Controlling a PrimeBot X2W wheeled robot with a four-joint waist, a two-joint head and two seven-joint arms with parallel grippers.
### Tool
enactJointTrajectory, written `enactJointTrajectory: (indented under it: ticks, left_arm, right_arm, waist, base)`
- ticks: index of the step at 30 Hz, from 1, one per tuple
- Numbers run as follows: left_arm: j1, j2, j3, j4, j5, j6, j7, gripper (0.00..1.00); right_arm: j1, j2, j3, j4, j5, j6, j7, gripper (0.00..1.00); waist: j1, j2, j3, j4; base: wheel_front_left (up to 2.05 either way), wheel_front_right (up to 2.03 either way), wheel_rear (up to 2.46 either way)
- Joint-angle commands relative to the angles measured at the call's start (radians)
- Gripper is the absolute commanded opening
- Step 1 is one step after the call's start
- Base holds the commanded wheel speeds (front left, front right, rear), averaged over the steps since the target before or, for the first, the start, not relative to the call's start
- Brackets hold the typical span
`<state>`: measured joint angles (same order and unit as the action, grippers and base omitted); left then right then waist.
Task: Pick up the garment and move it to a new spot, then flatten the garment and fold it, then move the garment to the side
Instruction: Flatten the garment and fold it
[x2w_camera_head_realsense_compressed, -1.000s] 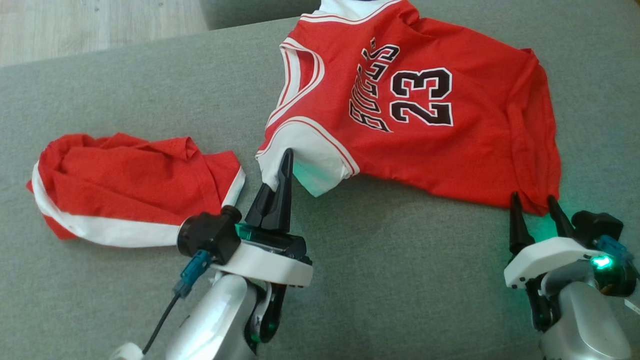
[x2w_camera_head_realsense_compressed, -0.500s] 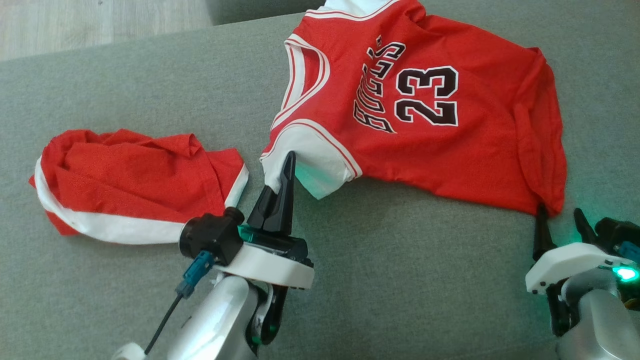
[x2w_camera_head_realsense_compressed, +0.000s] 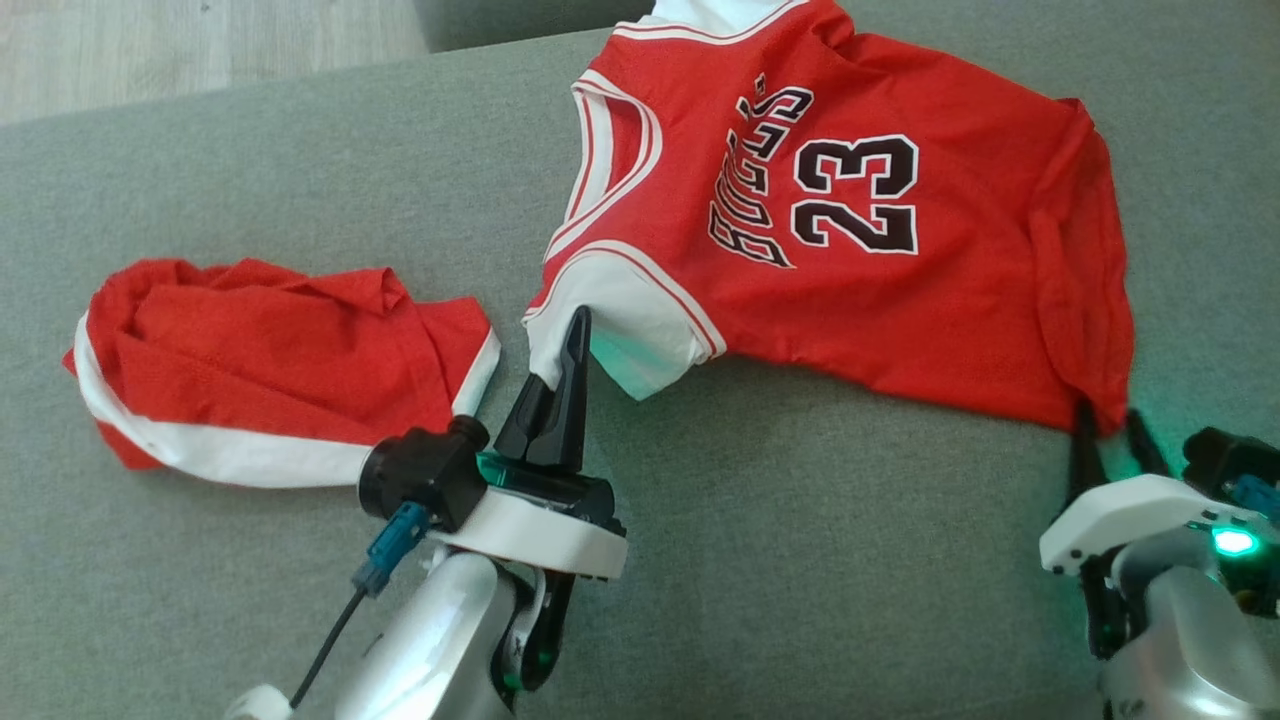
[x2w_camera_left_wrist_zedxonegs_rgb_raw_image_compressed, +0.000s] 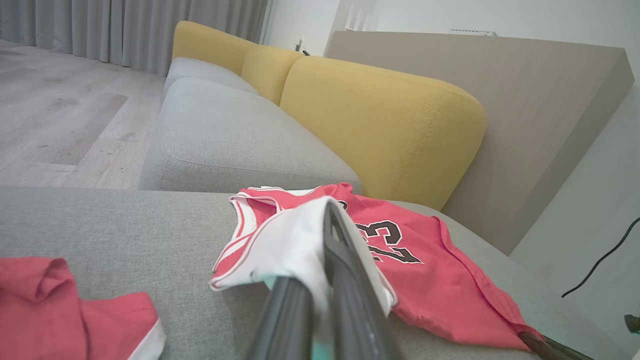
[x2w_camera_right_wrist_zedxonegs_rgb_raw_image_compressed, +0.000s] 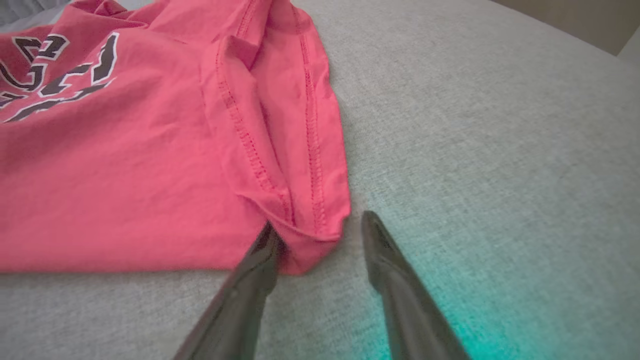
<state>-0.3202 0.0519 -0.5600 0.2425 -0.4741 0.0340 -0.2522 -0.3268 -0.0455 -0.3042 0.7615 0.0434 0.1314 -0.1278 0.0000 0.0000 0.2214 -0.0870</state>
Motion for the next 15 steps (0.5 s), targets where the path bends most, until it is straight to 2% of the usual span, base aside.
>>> enactJointTrajectory:
  ticks: [1,9,15]
  left_arm:
    - [-0.017,-0.002,0.024,-0.026,0.006,-0.004,-0.01,0.0]
    - [-0.012,-0.002,0.042,-0.011,0.017,-0.01,-0.01,0.0]
    - [-0.033,0.012,0.081,0.016,0.04,-0.034,-0.01,0.0]
  right_arm:
    - [-0.019,-0.005,0.033,0.008,0.008,-0.001,-0.008,0.0]
    - [-0.045,-0.005,0.049,0.021,0.071,-0.001,-0.053,0.0]
    - [-0.064,-0.005,0.16,-0.063,0.219,-0.001,-0.028,0.0]
  waist:
    - [0.0,0.0,-0.004,0.001]
    - [0.0,0.0,-0.041,0.002]
    - [0.0,0.0,-0.094,-0.008]
  base:
    - [0.0,0.0,0.0]
    - [0.0,0.0,0.0]
    - [0.0,0.0,0.0]
